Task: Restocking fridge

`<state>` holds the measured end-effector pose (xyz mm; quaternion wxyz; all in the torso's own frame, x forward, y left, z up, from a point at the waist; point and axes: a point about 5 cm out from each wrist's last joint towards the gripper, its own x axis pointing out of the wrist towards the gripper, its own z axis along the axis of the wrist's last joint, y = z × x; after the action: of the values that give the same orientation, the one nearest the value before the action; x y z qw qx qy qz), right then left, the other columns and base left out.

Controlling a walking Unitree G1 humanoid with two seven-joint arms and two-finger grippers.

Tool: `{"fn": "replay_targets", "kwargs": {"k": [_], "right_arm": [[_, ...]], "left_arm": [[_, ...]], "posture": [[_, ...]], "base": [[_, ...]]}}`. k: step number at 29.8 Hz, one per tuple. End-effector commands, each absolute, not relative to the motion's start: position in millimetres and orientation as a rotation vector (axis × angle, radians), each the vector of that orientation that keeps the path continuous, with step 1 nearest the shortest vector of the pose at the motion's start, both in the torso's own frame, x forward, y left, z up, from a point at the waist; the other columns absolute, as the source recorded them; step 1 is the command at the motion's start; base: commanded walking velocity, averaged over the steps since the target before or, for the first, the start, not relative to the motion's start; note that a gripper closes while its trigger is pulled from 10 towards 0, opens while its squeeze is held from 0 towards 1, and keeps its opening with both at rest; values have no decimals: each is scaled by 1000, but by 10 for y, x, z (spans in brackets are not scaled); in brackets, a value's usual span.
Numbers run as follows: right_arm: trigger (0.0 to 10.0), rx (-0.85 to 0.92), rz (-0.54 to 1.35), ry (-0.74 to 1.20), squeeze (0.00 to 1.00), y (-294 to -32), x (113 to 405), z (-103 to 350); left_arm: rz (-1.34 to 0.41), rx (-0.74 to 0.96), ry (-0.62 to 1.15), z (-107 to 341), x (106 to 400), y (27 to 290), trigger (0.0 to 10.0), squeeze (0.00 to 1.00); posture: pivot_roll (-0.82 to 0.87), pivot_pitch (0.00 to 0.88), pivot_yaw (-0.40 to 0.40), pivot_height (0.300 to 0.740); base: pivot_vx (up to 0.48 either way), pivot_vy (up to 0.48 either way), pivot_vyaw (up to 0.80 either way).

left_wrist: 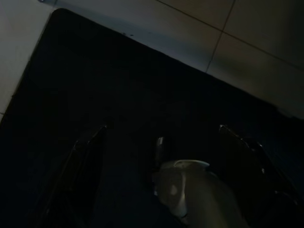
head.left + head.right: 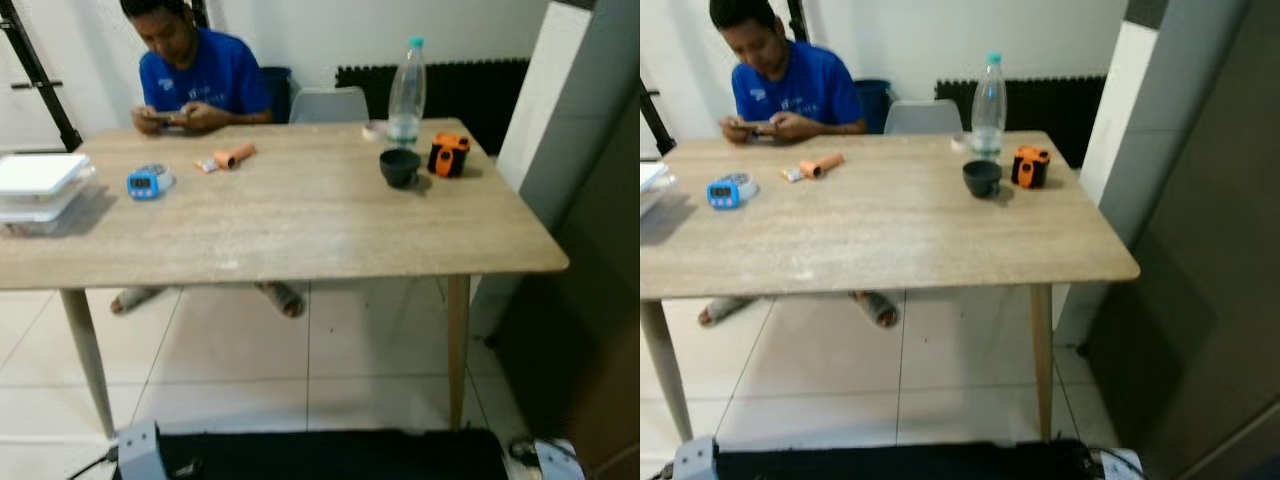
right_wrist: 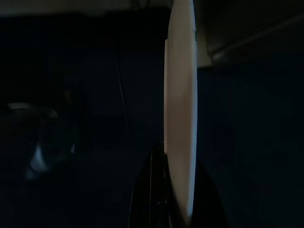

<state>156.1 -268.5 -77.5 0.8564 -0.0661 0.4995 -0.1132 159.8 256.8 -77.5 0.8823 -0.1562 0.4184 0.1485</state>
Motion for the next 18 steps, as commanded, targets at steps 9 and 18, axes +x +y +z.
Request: {"fn": "replay_targets", "kwargs": {"k": [9,18], "right_arm": [[10000,-139,-217,1164,0,-2613,1126,-952],[10000,-177,-184,1216,0,-2608,962,-998]], "left_arm": [[389,-354,811,-685,1735,2673,10000,0],[396,-372,829,-739,1686,2586,10000,0]], "posture": [[-88,17,-6,740],[-84,15,-18,740]], "base": [[373,0,0],[213,0,0]]}}
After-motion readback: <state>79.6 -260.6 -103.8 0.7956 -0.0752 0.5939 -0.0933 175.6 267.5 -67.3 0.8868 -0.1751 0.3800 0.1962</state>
